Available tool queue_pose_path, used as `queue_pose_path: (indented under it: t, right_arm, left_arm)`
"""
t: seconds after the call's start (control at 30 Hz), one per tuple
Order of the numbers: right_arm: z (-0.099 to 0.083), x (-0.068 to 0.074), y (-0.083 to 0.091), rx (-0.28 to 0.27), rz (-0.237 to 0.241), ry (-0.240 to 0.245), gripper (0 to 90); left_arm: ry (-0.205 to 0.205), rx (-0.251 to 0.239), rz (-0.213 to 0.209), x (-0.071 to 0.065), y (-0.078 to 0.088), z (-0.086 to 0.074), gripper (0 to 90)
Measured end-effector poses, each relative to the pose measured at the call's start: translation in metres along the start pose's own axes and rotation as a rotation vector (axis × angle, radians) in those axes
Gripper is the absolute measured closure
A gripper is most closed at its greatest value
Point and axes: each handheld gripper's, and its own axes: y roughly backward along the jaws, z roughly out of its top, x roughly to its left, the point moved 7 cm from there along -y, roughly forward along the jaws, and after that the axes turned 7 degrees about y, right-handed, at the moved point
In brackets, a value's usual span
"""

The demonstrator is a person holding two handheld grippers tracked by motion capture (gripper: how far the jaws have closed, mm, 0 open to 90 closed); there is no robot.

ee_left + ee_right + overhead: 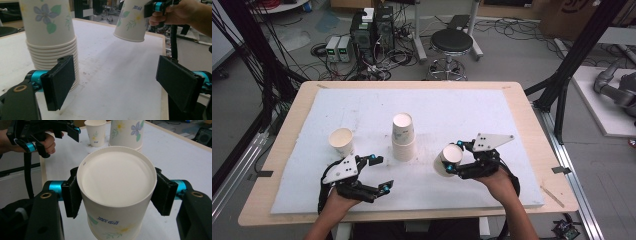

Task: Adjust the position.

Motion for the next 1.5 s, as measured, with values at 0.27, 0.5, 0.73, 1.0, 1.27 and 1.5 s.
queue_pose_path:
  t: [0.27, 0.5, 0.73, 1.0, 1.27, 1.5]
  right_arm:
    - [0.008, 0.009, -0.004, -0.015, 0.034, 0.028, 35.2]
    - [0.012, 0.017, -0.01, -0.014, 0.079, 0.045, 35.2]
    - [0.015, 0.021, -0.011, -0.017, 0.106, 0.055, 35.3]
    - [0.016, 0.026, -0.014, -0.02, 0.137, 0.065, 35.2]
    - [0.016, 0.03, -0.016, -0.013, 0.158, 0.07, 35.3]
    - [0.016, 0.033, -0.018, -0.012, 0.174, 0.073, 35.3]
  left_arm:
    - [-0.017, 0.042, -0.058, -0.01, -0.011, 0.002, 16.0]
    - [-0.033, 0.055, -0.098, -0.012, -0.022, 0.007, 16.0]
    - [-0.05, 0.071, -0.147, -0.017, -0.039, 0.014, 16.0]
    - [-0.079, 0.104, -0.21, -0.025, -0.07, 0.014, 16.0]
    - [-0.09, 0.113, -0.24, -0.029, -0.086, 0.018, 16.1]
    - [-0.094, 0.117, -0.256, -0.031, -0.092, 0.018, 16.2]
